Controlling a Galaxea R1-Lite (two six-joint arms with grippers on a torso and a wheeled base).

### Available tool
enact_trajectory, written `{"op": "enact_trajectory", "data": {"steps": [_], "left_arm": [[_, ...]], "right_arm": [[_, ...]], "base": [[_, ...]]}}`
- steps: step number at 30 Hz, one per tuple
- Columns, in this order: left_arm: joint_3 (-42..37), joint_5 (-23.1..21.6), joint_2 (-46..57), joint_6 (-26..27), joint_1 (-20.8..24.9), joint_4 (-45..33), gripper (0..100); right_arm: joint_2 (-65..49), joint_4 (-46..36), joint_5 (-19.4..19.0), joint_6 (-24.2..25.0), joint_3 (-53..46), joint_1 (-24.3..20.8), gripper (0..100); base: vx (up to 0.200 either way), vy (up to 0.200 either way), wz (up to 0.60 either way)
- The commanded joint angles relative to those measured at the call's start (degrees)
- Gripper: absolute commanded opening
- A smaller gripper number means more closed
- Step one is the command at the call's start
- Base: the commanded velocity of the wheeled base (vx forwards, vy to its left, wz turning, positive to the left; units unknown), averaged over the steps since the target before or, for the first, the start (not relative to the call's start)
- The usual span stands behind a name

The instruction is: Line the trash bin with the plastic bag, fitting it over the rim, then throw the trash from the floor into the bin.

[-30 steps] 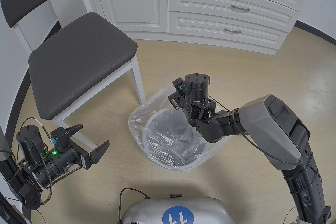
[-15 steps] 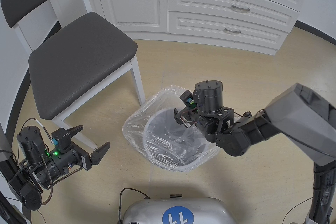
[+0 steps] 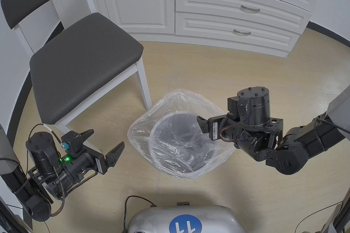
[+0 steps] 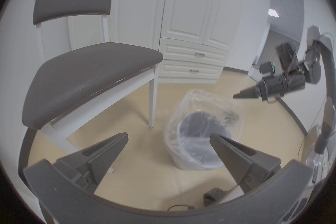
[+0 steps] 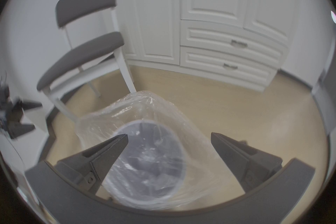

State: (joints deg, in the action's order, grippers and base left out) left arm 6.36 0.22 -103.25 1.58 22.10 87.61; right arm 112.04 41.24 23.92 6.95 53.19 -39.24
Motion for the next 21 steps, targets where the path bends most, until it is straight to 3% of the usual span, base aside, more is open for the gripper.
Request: {"op": "enact_trajectory", "data": {"steps": [1, 4, 9, 11, 14, 21], "left_arm": [[8.0, 4.5, -3.8, -5.6, 5.1, -0.7, 100], [15.3, 6.9, -9.9, -5.8, 5.0, -0.7, 100], [21.7, 6.0, -13.8, -4.4, 4.4, -3.2, 100], [26.7, 4.1, -13.9, -1.1, 4.1, -9.7, 100], [32.8, 3.9, -13.9, -1.3, 4.0, -16.9, 100], [43.4, 4.0, -14.8, -9.9, 2.9, -29.7, 100]], "right_arm": [[-1.8, -0.5, -5.7, 5.8, -3.4, 3.5, 100], [0.5, -1.0, -6.7, 5.8, -0.5, 5.7, 100], [3.9, -2.5, -6.8, 5.8, 2.4, 7.5, 100], [7.2, -2.0, -6.9, 5.7, 4.5, 9.0, 100], [10.0, -2.0, -7.0, 5.9, 6.8, 10.2, 100], [10.8, -1.9, -7.2, 5.9, 6.9, 11.4, 100]], "base": [[0.0, 0.0, 0.0], [0.0, 0.0, 0.0], [0.0, 0.0, 0.0], [0.0, 0.0, 0.0], [0.0, 0.0, 0.0], [0.0, 0.0, 0.0]]}}
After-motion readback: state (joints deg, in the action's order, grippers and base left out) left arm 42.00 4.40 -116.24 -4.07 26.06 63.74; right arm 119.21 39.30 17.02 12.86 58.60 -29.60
